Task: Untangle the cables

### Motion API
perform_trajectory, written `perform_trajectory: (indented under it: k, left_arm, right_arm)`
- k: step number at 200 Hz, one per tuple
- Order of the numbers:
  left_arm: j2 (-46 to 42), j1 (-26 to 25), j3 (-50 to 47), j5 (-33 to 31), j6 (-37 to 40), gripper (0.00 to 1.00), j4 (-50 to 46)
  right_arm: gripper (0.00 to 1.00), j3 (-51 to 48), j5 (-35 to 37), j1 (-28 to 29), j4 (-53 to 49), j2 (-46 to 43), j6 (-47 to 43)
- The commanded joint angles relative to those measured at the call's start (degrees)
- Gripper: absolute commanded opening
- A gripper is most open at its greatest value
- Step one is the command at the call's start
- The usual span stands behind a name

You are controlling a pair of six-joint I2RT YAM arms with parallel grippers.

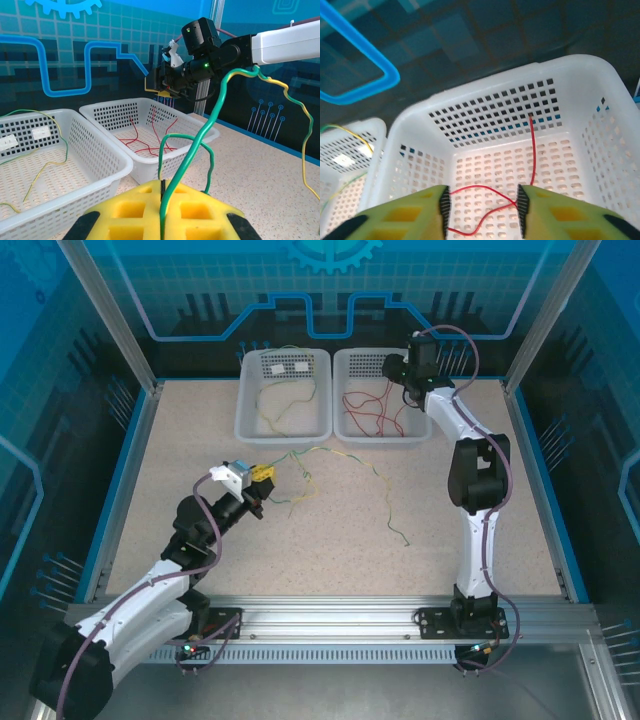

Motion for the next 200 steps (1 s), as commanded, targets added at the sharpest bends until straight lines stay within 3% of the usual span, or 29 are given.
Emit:
perform_trajectory:
  k: [1,10,33,49,78,102,125,139,146,171,200]
  left_arm:
    - [0.87,-0.46,-0.03,-1.07,0.53,0.00,0.94]
    - [1.29,-0.46,0.06,-1.09,0.58,0.00,1.16]
    - [2.47,-0.46,0.40,-1.04,-0.02,0.00,1.79]
    - [2.95,-0.44,0.98,-0.72,-0.48,0.00,1.46]
    - [3.20,-0.46,1.92,-0.64,-0.99,0.00,0.28]
    - [2.86,-0.46,2.35,-0.73,-1.66,0.00,0.50]
    - [3.33,-0.37,3.48,-2.11,-2.13,0.00,-0.96]
    - [4.08,-0.20,4.92,-3.33,-2.31,0.00,-3.36]
    - [4.34,-0.06,5.50,-3.39,-2.46,0.00,-4.06]
    - [5.78,0.49,7.61,-3.70,-3.26,0.00,-5.61]
    - [6.82,0.95,9.47,-1.08,-3.61,0.00,-5.01]
  right_arm:
    - [0.53,4.03,2.56,1.58,-4.41,0.56,-7.41]
    - [0.61,5.98,2.72,1.67,-7.34,1.33,-7.62]
    - [0.65,7.75,3.24,1.76,-10.65,0.43,-7.66]
    - [0.75,6.74,3.26,1.90,-10.35,-2.59,-7.79]
    - [0.78,3.89,1.74,3.21,-10.37,-11.16,-9.39]
    - [0.82,-12.32,-5.14,4.79,0.81,-25.46,-11.06]
    - [0.86,-34.30,-20.40,4.44,17.53,-41.51,-12.19]
    - [0.99,-45.64,-26.46,4.82,24.73,-50.07,-13.20]
    - [1.00,-50.46,-29.63,4.99,27.49,-53.27,-13.33]
    - [1.00,-59.22,-39.75,8.70,20.85,-60.85,-22.99]
    - [1.00,-67.25,-33.69,12.85,16.38,-67.21,-28.67]
